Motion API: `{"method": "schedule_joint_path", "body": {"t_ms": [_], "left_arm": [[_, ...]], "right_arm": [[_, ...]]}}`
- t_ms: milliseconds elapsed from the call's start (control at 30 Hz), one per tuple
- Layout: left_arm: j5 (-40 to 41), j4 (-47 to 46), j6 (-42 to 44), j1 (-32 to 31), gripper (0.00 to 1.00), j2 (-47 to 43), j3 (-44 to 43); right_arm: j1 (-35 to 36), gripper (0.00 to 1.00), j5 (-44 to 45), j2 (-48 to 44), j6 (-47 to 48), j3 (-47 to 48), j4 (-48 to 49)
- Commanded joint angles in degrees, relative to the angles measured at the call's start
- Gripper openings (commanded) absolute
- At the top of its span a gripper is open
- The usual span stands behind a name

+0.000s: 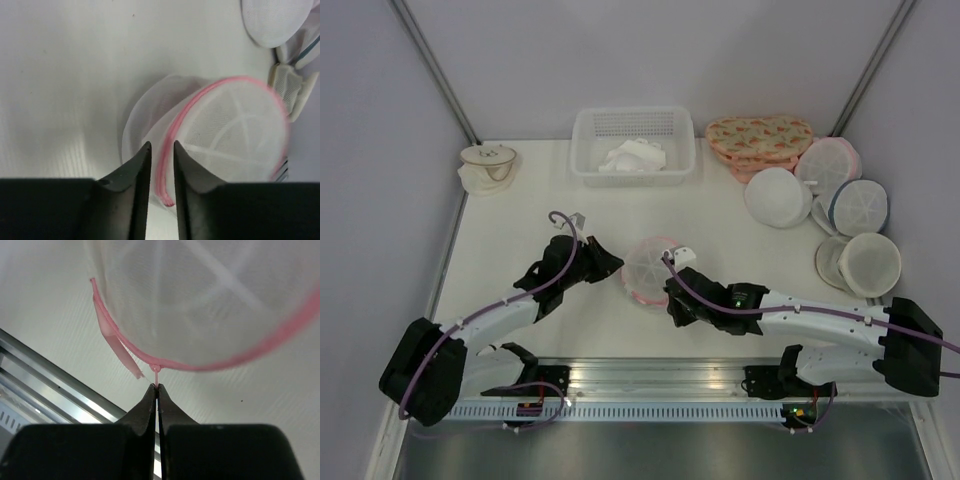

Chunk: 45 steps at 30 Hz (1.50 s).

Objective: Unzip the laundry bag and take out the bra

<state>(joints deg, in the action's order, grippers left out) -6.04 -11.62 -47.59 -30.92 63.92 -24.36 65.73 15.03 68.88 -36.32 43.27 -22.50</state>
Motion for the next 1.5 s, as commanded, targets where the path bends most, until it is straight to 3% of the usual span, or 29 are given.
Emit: {"method": "schedule_joint_path", "body": {"t_ms": [0, 33, 67, 167, 233, 500, 933, 1133, 1233, 1267, 1300, 1467], "left_arm": [[-4.49, -10.79, 2.33, 1.47, 0.33, 3.05, -4.55], [-6.24, -10.97, 1.46, 1.39, 0.44, 3.14, -4.82], [-6.78, -10.19, 0.84, 1.39, 0.63, 2.79, -4.73], [-6.52, -4.40, -0.83, 1.03, 0.75, 0.43, -4.29], [-6.70, 1.06, -2.32, 0.51, 0.75, -1.60, -2.55], [-9.25, 0.98, -11.64, -4.15, 0.76, -15.48, 7.21], [-8.64, -3.93, -15.16, -9.16, 0.75, -10.05, 8.10], [-8.81, -9.38, -15.42, -9.51, 0.66, -4.16, 7.40], [-8.98, -10.79, -15.42, -9.69, 0.36, -1.96, 6.70], [-9.07, -10.97, -15.42, -9.69, 0.13, -1.52, 6.52], [-8.99, -10.88, -15.34, -9.78, 0.04, -1.26, 6.34], [-7.14, -7.12, -14.02, -9.69, 0.02, -3.53, 6.17]], "right_arm": [[0.01, 0.00, -5.27, 1.86, 0.72, -1.87, -0.44], [0.09, 0.00, -5.62, 2.65, 0.55, -2.04, 0.17], [0.01, 0.00, -6.06, 4.14, 0.28, -2.05, 0.61], [0.10, 0.00, -6.94, 6.69, -0.16, -2.05, 3.07], [0.10, 0.00, -7.20, 7.67, 0.10, -1.61, 4.39], [0.10, 0.00, -7.47, 8.38, 2.12, 0.33, 8.08], [0.10, 0.00, -11.24, 6.62, 1.69, 1.56, 14.85], [0.10, 0.00, -13.79, 5.21, 1.60, 0.94, 16.00], [0.10, 0.00, -13.80, 4.68, 1.34, 0.33, 16.26], [0.10, 0.00, -13.71, 4.60, 1.25, 0.33, 15.65], [0.10, 0.00, -13.45, 4.59, 1.25, 0.15, 15.39], [0.10, 0.00, -8.10, 4.59, 0.90, 0.76, 7.68]]}}
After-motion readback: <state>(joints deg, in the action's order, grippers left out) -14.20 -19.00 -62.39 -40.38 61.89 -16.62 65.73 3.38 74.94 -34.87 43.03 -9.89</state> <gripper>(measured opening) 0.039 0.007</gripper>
